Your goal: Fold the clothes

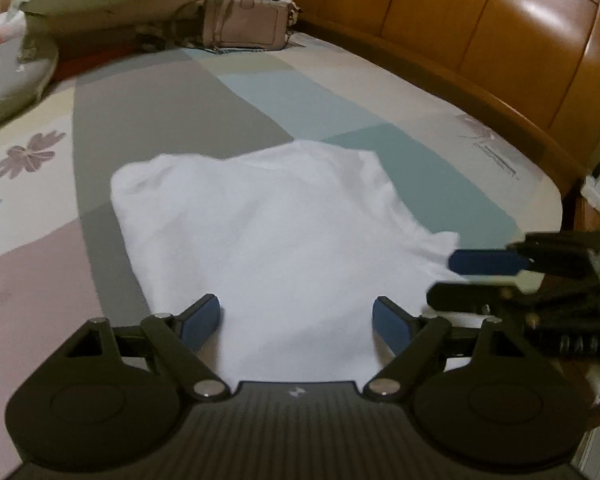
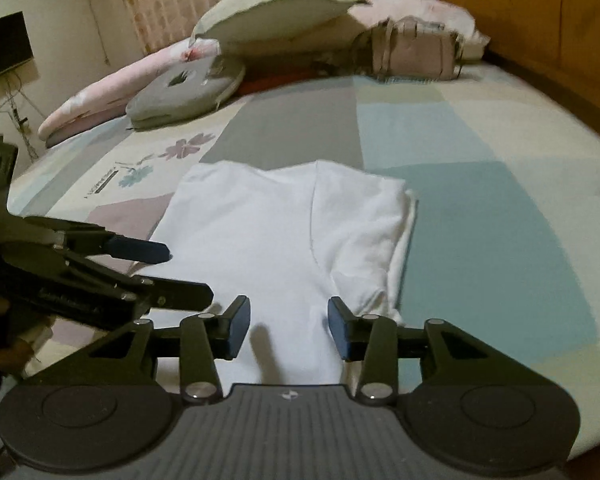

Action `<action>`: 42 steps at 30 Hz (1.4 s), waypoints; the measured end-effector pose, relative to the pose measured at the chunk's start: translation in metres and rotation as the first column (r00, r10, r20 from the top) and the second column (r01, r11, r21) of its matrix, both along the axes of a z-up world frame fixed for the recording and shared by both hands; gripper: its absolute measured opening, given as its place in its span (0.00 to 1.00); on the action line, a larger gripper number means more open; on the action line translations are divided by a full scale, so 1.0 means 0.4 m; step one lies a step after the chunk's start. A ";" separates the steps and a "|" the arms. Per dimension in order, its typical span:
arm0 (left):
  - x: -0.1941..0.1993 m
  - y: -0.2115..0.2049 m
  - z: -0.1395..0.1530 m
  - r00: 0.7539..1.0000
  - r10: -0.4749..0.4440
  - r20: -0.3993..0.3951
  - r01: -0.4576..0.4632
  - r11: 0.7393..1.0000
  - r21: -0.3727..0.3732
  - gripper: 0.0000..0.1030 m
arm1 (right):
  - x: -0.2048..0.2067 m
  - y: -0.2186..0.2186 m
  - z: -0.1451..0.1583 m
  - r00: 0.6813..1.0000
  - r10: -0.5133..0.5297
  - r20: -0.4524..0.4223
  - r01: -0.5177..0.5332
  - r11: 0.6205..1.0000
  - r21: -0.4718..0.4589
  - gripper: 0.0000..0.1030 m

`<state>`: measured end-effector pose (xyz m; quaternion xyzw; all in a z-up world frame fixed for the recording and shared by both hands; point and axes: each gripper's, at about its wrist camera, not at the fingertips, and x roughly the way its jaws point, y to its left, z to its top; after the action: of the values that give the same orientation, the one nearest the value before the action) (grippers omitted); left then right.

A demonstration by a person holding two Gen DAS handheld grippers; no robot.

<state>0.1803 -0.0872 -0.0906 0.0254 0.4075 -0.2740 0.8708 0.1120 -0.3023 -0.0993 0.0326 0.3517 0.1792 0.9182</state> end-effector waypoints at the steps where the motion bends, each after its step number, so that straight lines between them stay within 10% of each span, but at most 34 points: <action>1: -0.011 0.001 0.013 1.000 -0.010 0.006 0.010 1.000 -0.021 0.82 | -0.012 -0.001 0.009 1.000 0.003 0.010 -0.003 1.000 -0.003 0.57; 9: -0.050 0.019 -0.028 0.992 0.057 -0.113 -0.062 0.997 -0.042 0.84 | -0.058 0.023 0.003 1.000 0.006 -0.015 -0.006 1.000 -0.015 0.67; 30: -0.121 0.150 0.084 0.964 0.266 0.017 -0.266 0.960 0.085 0.88 | -0.079 0.133 0.014 0.991 0.117 0.068 -0.102 0.976 -0.191 0.88; 36: -0.143 0.153 0.089 0.968 0.247 0.037 -0.250 0.963 0.099 0.89 | -0.052 0.107 -0.044 0.997 0.046 -0.067 -0.058 0.978 -0.201 0.88; 42: -0.130 0.160 0.090 0.962 0.269 0.043 -0.273 0.955 0.116 0.89 | -0.048 0.102 0.034 0.997 0.068 0.040 -0.061 0.985 -0.160 1.00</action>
<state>0.1282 -0.0232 -0.0547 0.0255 0.4113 -0.1266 0.9023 0.0928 -0.2616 -0.0857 -0.0563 0.3449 0.1809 0.9193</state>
